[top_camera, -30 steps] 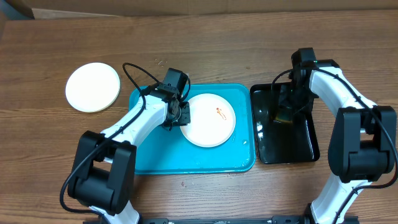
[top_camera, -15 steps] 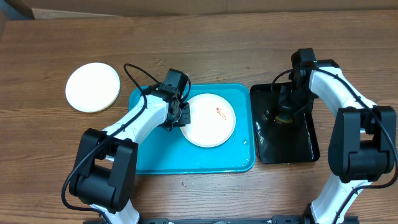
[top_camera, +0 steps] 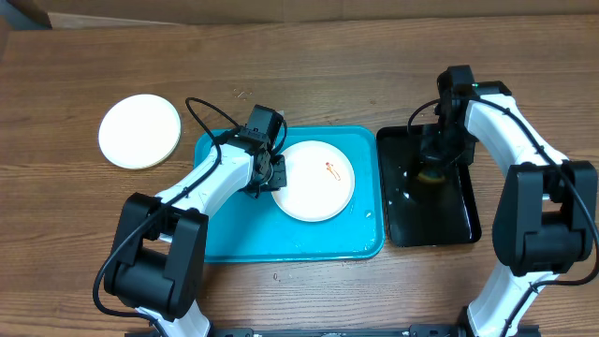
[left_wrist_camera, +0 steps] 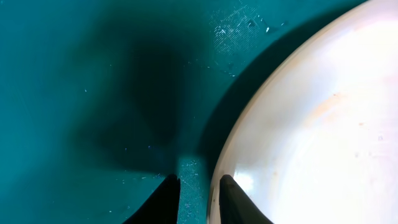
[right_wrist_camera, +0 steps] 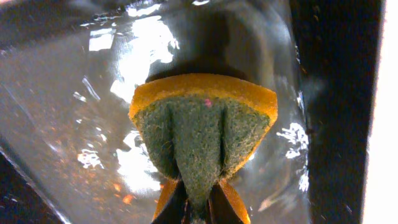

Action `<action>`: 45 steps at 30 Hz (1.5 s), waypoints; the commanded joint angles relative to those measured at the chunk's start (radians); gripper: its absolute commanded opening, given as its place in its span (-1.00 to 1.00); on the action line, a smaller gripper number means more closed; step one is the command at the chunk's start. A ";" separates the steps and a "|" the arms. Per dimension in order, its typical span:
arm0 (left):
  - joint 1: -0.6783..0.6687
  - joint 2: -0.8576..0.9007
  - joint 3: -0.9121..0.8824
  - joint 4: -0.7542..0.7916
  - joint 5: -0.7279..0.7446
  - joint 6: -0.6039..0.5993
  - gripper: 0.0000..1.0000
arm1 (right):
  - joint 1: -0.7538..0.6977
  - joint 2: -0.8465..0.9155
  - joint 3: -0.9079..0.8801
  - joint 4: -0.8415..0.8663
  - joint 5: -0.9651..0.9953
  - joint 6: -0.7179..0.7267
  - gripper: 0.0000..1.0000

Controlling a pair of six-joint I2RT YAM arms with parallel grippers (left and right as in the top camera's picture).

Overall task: Clean dirty plates on tray and stack at the side
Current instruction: 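Rub the sponge around the black tray bottom with the right gripper, then lift the sponge with the right gripper and carry it over the white plate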

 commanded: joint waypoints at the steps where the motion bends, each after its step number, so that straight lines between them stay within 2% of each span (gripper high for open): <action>1: -0.002 0.014 -0.009 0.005 -0.014 -0.003 -0.56 | 0.029 -0.074 0.029 -0.016 0.094 -0.002 -0.92; 2: -0.002 0.018 -0.009 0.008 -0.014 -0.003 -0.62 | 0.036 -0.080 0.029 -0.023 0.114 0.008 -0.92; 4: -0.002 0.030 -0.009 0.014 -0.013 -0.004 -0.91 | 0.050 -0.083 0.029 -0.032 0.153 0.055 -0.92; 5: -0.002 0.036 -0.009 0.016 -0.013 -0.004 -0.92 | 0.055 -0.083 0.028 -0.034 0.163 0.077 -0.92; 9: -0.002 0.042 -0.009 0.016 -0.012 -0.004 -0.91 | 0.086 -0.082 0.020 -0.037 0.200 0.061 -0.92; 12: -0.002 0.042 -0.009 0.016 -0.009 -0.004 -0.91 | 0.092 -0.083 0.020 -0.050 0.293 0.142 -0.92; 15: -0.002 0.042 -0.009 0.015 -0.009 -0.003 -0.91 | 0.092 -0.082 0.020 -0.036 0.130 0.005 -0.92; 18: -0.002 0.042 -0.009 0.015 -0.008 -0.004 -0.91 | 0.092 -0.085 0.020 -0.039 0.135 0.058 -0.92; 27: -0.002 0.042 -0.008 0.015 -0.001 -0.003 -0.92 | 0.103 -0.148 0.063 -0.061 0.136 0.045 -0.92; 39: -0.002 0.042 -0.008 0.014 -0.002 -0.003 -0.91 | 0.110 -0.145 0.059 -0.057 0.132 0.045 -0.92; 42: -0.002 0.042 -0.008 0.015 -0.002 -0.003 -0.91 | 0.120 -0.145 0.060 -0.060 0.054 0.001 -0.92; 45: -0.002 0.042 -0.008 0.016 -0.002 -0.003 -0.91 | 0.131 -0.145 0.060 -0.017 -0.162 -0.050 -0.92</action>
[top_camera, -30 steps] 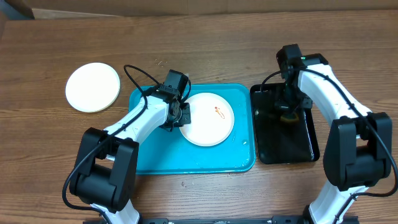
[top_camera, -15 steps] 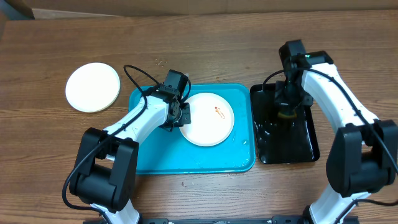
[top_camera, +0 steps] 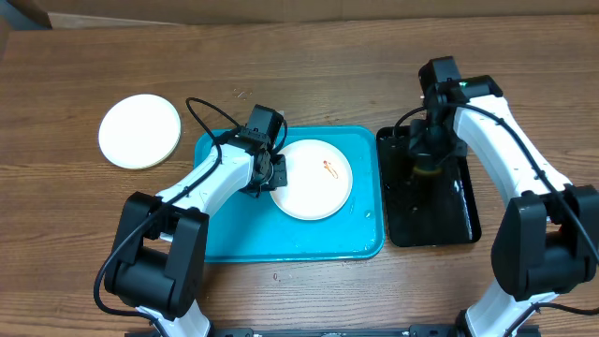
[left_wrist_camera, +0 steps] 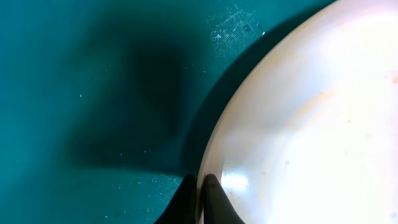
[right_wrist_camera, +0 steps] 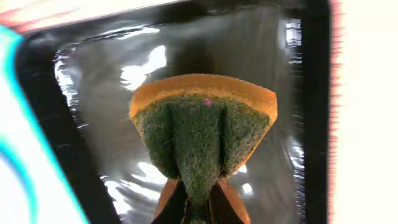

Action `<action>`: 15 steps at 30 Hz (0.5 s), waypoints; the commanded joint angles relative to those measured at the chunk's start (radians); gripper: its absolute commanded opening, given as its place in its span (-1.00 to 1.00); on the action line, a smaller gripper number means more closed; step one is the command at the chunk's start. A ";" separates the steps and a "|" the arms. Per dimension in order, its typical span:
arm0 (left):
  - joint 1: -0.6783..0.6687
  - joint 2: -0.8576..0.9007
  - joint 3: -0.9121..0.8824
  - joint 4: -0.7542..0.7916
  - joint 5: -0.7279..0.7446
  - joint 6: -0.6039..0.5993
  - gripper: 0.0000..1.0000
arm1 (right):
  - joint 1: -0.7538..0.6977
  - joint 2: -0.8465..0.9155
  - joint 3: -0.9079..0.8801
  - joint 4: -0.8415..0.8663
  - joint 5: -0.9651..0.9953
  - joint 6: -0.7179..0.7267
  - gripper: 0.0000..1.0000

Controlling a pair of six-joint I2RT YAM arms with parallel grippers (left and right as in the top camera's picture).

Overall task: Clean dirty plates on tray and stack at the side
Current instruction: 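Lift the sponge with the right gripper and carry it over the white plate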

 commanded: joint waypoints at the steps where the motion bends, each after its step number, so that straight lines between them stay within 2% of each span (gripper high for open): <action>1: -0.002 0.036 -0.006 0.003 -0.006 -0.003 -0.91 | 0.024 -0.030 0.026 0.052 -0.302 -0.057 -0.92; 4: -0.002 0.036 -0.006 0.004 -0.006 -0.003 -0.91 | 0.073 -0.030 0.026 0.141 -0.537 -0.056 -0.92; 7: -0.002 0.036 -0.006 0.004 -0.006 -0.003 -0.91 | 0.154 -0.030 0.027 0.214 -0.504 -0.026 -0.92; 11: -0.002 0.036 -0.006 0.001 -0.006 -0.003 -0.91 | 0.292 -0.029 0.026 0.255 -0.241 -0.007 -0.92; 15: -0.002 0.036 -0.006 -0.001 -0.006 -0.002 -0.90 | 0.432 -0.024 0.025 0.255 0.135 -0.008 -0.92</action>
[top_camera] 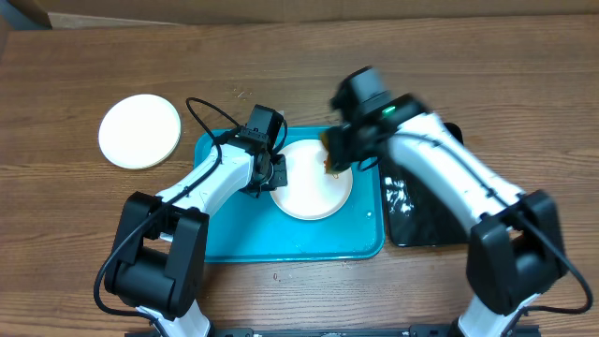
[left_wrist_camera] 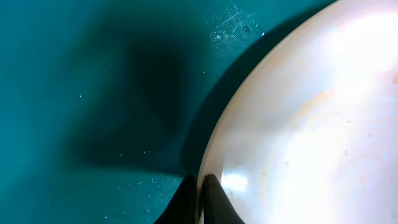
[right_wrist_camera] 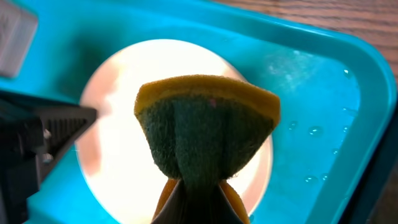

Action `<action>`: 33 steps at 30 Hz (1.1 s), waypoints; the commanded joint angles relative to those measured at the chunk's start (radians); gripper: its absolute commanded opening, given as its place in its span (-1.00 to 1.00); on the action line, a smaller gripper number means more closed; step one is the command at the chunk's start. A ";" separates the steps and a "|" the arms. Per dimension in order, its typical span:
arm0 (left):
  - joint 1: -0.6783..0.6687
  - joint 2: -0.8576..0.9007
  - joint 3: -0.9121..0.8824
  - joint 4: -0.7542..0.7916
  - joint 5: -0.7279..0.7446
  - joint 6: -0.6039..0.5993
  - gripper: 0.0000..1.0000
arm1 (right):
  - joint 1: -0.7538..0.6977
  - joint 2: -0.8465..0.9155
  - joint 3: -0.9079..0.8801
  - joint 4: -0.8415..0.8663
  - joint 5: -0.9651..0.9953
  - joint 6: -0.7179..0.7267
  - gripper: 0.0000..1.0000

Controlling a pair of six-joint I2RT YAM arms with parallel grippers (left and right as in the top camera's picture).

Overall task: Clean dirty plates on tray and stack at the side
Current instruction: 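Lift the sponge with the right gripper and carry it over the white plate, then scrub the white plate surface with the sponge in the right gripper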

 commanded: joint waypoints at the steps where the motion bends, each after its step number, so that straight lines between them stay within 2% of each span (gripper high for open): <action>1: -0.002 0.036 -0.006 -0.002 -0.006 -0.002 -0.90 | 0.109 -0.023 0.024 0.005 0.414 0.010 -0.92; 3: -0.002 0.036 -0.006 -0.002 -0.006 -0.002 -0.89 | 0.157 -0.017 0.024 0.008 0.544 0.010 -0.92; 5: -0.002 0.036 -0.006 -0.002 -0.006 -0.002 -0.90 | 0.188 -0.006 0.024 0.021 0.582 0.006 -0.92; 28: -0.002 0.036 -0.006 -0.005 -0.007 -0.002 -0.91 | 0.189 0.219 0.024 0.055 0.566 0.007 -0.92; 33: -0.002 0.036 -0.006 -0.005 -0.007 -0.002 -0.91 | 0.166 0.248 0.021 0.056 0.432 0.007 -0.92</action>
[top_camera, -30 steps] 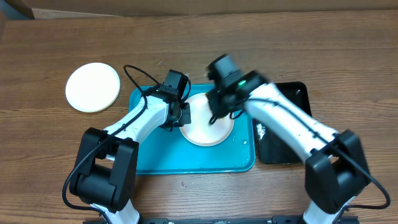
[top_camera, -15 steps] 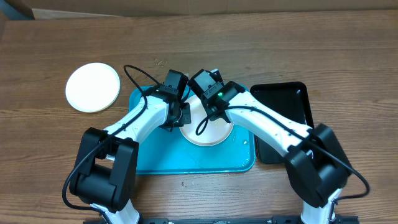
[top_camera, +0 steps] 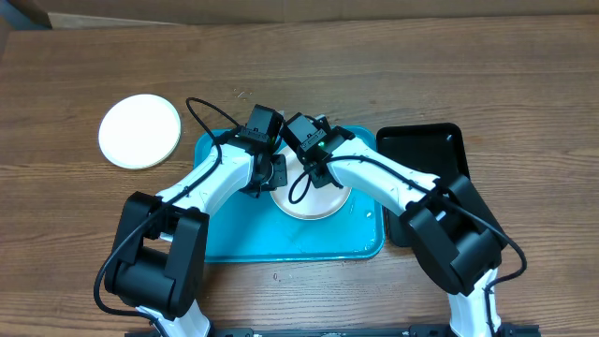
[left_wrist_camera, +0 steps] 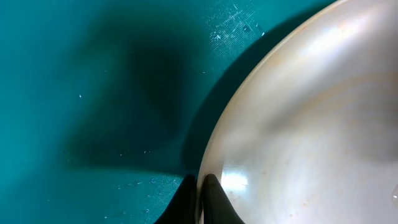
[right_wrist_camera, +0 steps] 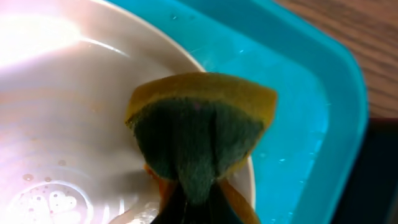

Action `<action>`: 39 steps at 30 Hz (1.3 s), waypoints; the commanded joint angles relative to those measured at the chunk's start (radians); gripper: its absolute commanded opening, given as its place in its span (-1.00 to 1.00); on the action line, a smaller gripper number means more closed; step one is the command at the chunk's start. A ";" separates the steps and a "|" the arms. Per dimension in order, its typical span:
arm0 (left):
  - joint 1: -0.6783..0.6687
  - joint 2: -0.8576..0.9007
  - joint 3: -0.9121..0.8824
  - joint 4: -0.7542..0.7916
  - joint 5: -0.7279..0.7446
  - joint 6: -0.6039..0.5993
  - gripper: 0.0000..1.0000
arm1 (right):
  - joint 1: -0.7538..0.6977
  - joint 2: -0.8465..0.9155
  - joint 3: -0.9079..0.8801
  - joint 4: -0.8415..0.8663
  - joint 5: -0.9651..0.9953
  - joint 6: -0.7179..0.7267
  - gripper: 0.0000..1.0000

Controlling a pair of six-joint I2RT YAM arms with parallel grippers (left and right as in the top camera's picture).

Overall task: Clean dirty plates on tray and stack at the side
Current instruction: 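Scrub the white plate surface with the sponge in the right gripper, then return the sponge to the black tray and release it with the right gripper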

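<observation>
A white dirty plate (top_camera: 318, 198) lies on the teal tray (top_camera: 234, 239). My left gripper (left_wrist_camera: 200, 198) is shut on the plate's left rim (left_wrist_camera: 214, 149). My right gripper (right_wrist_camera: 194, 208) is shut on a yellow sponge with a green scrub face (right_wrist_camera: 199, 134), pressed down on the plate (right_wrist_camera: 74, 112) near its edge, where soapy bubbles (right_wrist_camera: 53, 199) show. In the overhead view the right wrist (top_camera: 309, 140) covers the plate's middle. A clean white plate (top_camera: 139, 130) sits on the table at far left.
A black tray of water (top_camera: 440, 159) stands right of the teal tray. Both arms cross over the teal tray's centre. Wooden table (top_camera: 393, 56) lies all around.
My right gripper with the sponge has come down from just above the plate onto its surface, further left. Suds now show on the plate. The left gripper has kept its hold on the rim.
My right gripper first held the sponge in the black water tray while the left jaws stood open at the plate's rim. Then the left was shut on the rim. The sponge was later over the plate, and now presses on it.
</observation>
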 commanded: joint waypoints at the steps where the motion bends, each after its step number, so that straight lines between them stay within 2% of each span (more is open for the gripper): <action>1: -0.002 0.035 -0.006 -0.004 -0.007 -0.002 -0.92 | -0.030 0.034 0.020 0.002 -0.124 0.004 -0.92; 11: -0.002 0.035 -0.006 -0.004 -0.007 0.002 -0.91 | -0.132 0.036 0.020 -0.042 -0.489 -0.050 -0.92; 22: -0.002 0.035 -0.006 -0.004 -0.007 0.002 -0.92 | -0.090 0.035 0.021 -0.062 -0.685 -0.046 -0.92; 29: -0.002 0.035 -0.006 -0.005 -0.008 0.007 -0.92 | -0.147 0.010 0.106 -0.075 -0.920 -0.057 -0.92; 31: -0.002 0.035 -0.006 -0.006 -0.008 0.010 -0.91 | -0.189 -0.007 0.148 -0.105 -0.986 -0.101 -0.92; 34: -0.002 0.035 -0.006 -0.008 -0.008 0.014 -0.91 | -0.250 -0.040 0.187 -0.166 -0.998 -0.128 -0.92; 39: -0.002 0.035 -0.006 -0.008 -0.007 0.016 -0.90 | -0.386 -0.114 0.198 -0.292 -0.851 -0.129 -0.92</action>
